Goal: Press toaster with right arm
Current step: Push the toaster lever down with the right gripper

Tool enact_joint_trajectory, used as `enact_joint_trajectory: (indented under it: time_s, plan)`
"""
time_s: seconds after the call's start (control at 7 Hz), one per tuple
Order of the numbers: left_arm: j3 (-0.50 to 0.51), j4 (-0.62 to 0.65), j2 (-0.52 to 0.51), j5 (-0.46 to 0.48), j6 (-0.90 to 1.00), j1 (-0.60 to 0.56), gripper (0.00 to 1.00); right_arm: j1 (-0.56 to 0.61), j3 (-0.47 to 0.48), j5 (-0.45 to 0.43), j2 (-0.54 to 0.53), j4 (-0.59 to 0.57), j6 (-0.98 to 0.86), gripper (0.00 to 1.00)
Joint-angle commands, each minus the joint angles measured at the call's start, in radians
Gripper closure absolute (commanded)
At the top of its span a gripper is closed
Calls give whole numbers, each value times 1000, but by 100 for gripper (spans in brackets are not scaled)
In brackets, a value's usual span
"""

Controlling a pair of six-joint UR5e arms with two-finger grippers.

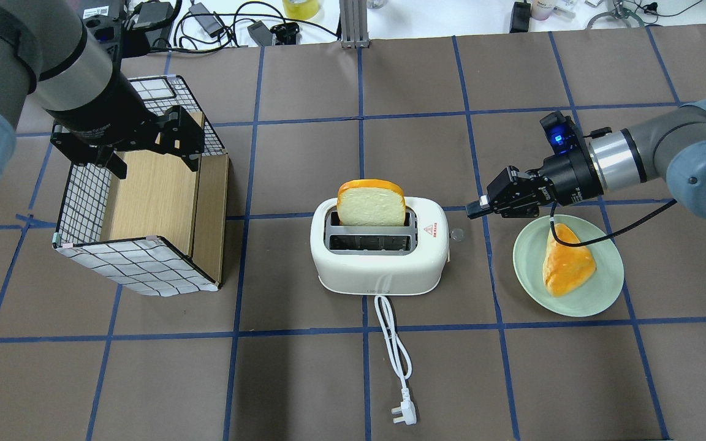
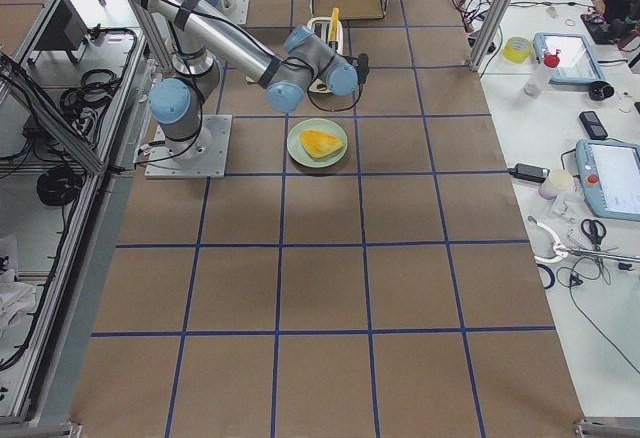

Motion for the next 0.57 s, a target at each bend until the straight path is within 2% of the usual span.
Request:
enact_joint_trajectory:
  time_s: [0.0, 0.43]
  plan:
    - [0, 0, 0, 0, 0, 0, 0, -7, 30, 25, 1, -16, -17, 100]
    - [0, 0, 0, 0, 0, 0, 0, -6, 92, 51, 11, -85, -52, 100]
